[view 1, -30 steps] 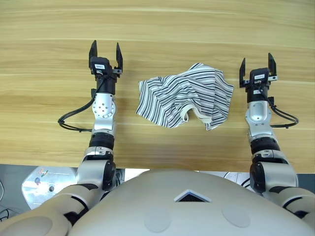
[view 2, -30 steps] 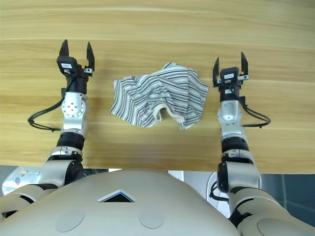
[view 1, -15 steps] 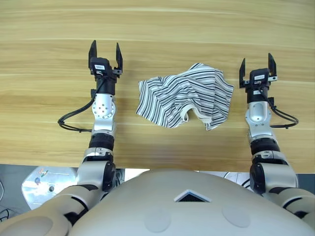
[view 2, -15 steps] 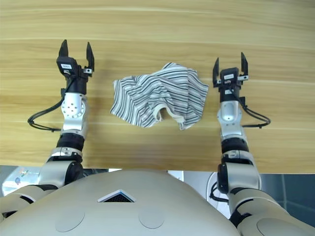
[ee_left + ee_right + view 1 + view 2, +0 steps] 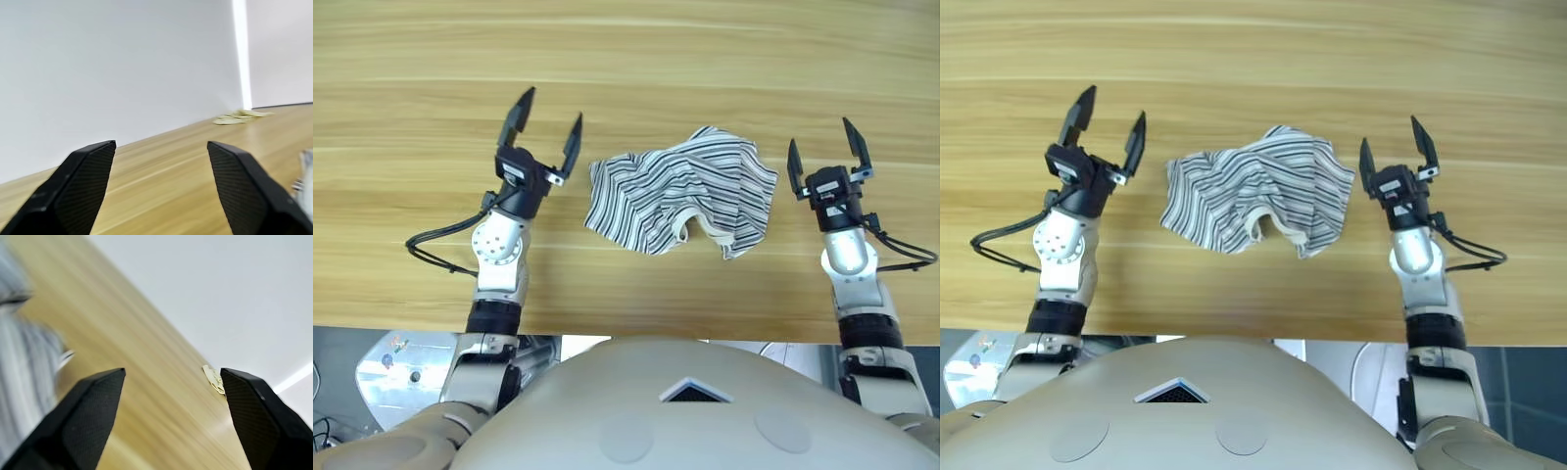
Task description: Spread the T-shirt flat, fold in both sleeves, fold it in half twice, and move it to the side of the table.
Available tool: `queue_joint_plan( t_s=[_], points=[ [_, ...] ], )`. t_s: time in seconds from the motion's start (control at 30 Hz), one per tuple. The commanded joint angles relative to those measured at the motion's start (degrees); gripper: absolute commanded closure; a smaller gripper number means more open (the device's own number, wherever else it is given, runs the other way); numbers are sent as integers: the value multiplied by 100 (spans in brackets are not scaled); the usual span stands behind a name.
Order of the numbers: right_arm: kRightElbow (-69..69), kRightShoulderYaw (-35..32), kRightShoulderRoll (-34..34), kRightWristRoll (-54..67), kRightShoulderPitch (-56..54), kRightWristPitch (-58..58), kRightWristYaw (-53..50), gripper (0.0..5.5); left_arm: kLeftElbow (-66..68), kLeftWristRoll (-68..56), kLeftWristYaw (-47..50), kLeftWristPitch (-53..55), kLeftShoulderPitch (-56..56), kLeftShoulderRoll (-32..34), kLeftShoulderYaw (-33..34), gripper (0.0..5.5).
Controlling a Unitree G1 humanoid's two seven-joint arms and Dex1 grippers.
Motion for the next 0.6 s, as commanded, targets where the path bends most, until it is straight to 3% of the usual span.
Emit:
queue_joint_plan(
  t_s=[0.03,0.23,0.37,0.6],
  points=[
    [-925,-144,-550,-46,731,329,674,188,-526,21,-549,44,523,536,-191,201],
    [-1611,-164,-1481,68,2131,114,1847,188,-691,202,-1092,-13,1114,1076,-416,201],
    [-1698,-85,-1810,118,2564,-77,2312,188,-595,1258,-981,-120,1297,1415,-395,201],
    [-1621,207,-1792,47,2155,-132,2522,188,-935,2244,-1209,-27,1255,1825,-828,201]
  ],
)
